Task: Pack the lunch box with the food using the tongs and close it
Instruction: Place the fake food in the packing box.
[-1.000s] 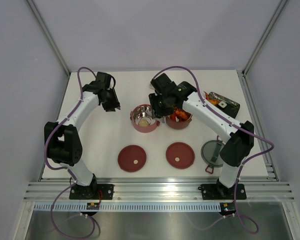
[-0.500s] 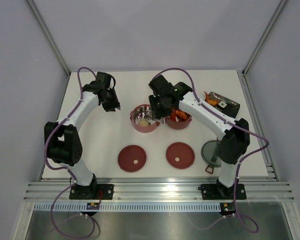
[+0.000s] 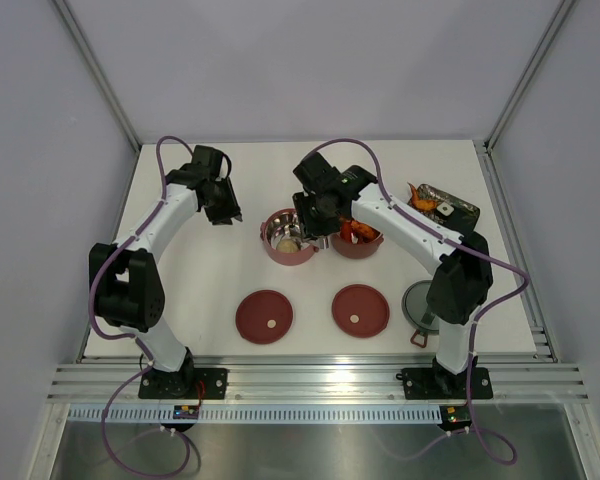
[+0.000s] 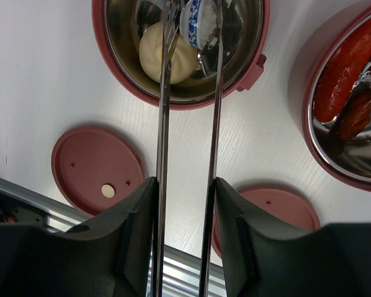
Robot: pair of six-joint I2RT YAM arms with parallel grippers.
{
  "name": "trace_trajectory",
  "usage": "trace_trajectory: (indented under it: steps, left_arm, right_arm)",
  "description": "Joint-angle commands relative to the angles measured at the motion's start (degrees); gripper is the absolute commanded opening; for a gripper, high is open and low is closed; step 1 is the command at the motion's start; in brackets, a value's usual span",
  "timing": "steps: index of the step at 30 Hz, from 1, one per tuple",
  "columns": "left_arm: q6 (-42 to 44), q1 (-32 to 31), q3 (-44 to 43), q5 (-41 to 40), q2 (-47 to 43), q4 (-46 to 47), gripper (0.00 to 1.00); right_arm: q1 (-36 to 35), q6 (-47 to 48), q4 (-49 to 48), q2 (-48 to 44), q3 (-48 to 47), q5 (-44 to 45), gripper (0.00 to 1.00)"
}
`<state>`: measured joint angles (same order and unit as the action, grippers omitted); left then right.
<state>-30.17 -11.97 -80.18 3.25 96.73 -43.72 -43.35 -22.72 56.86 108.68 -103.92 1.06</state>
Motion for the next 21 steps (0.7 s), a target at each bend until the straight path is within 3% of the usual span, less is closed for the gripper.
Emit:
trace_trajectory:
  steps: [1,4,14,17,21]
  left_arm:
    - [1.5,-0.7,-0.2,2.0,-1.1,1.5,0.33]
    - [2.0,-2.1,-0.8,1.6,-0.5,0.9,0.33]
    - [2.0,-3.0,-1.5,1.2,0.2,0.7,0.33]
    - [2.0,-2.9,-1.6,1.1,0.2,0.6,0.33]
    - [2.0,-2.9,-1.5,1.1,0.3,0.7,0.33]
  right_arm:
    - [-0.6,0.3,-1.0,-0.3,-1.8,1.1,0.49]
    - [-0.6,0.1,-1.1,-0.8,-2.3,1.1,0.55]
    - [-0.6,0.2,-1.5,-3.9,-4.1,2.3,0.53]
    - [-0.6,0.1,-1.9,-4.0,-4.0,2.4,0.48]
    - [-0.6,0.3,-1.3,-2.3,-3.7,1.8,0.26]
